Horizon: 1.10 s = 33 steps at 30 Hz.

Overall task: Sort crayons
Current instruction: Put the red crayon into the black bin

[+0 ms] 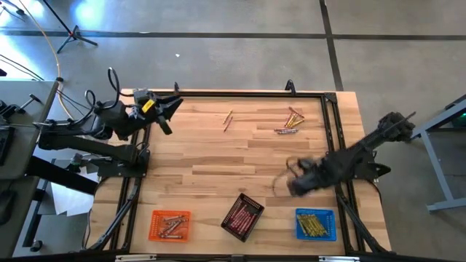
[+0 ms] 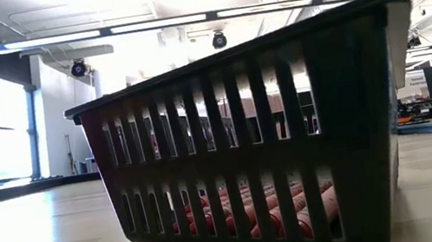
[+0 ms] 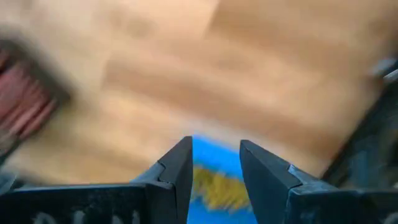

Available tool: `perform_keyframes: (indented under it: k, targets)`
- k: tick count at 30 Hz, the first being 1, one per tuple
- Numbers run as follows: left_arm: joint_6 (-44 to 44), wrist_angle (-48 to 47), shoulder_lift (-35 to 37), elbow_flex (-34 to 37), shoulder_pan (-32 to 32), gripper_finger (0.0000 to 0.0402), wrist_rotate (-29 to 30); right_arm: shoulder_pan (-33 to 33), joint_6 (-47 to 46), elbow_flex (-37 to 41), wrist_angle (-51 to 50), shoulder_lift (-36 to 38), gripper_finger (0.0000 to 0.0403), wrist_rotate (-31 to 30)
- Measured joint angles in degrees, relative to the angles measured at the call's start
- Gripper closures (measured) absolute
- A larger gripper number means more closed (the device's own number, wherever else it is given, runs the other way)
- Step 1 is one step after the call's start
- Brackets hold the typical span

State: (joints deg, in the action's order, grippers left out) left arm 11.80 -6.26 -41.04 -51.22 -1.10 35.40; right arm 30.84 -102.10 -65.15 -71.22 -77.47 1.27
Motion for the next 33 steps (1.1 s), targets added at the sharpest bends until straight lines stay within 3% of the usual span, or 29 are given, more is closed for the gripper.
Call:
perform_keyframes:
  k: [3,6,10,17,24,33]
  targets:
    - [-0.24,-0.54,0.16,0.00,2.33,0.0316,-0.47,-9.66,9.49,0.31,-7.27,0.67,0.0286,-0.68]
    - [-2.88,-1.90,0.52,0.00,4.63,0.0316,-1.95,-20.43,22.07,0.31,-8.51,0.68,0.0286,-2.38]
    - [-5.46,-3.21,0.54,0.00,7.95,0.0316,-4.02,-34.73,36.87,0.31,-3.26,0.68,0.0286,-6.63]
    - [-9.06,-5.24,0.55,0.00,13.67,0.0316,-8.78,-55.51,52.64,0.33,3.60,0.65,0.0286,-10.95]
    - [-12.44,-5.98,0.44,0.00,20.35,0.0316,-9.84,-66.22,61.09,0.38,6.71,-1.87,0.0286,-10.09]
    - [-8.64,-4.98,-0.25,0.00,27.46,0.0316,-9.81,-75.91,78.05,0.40,16.09,-14.07,0.0286,-3.19]
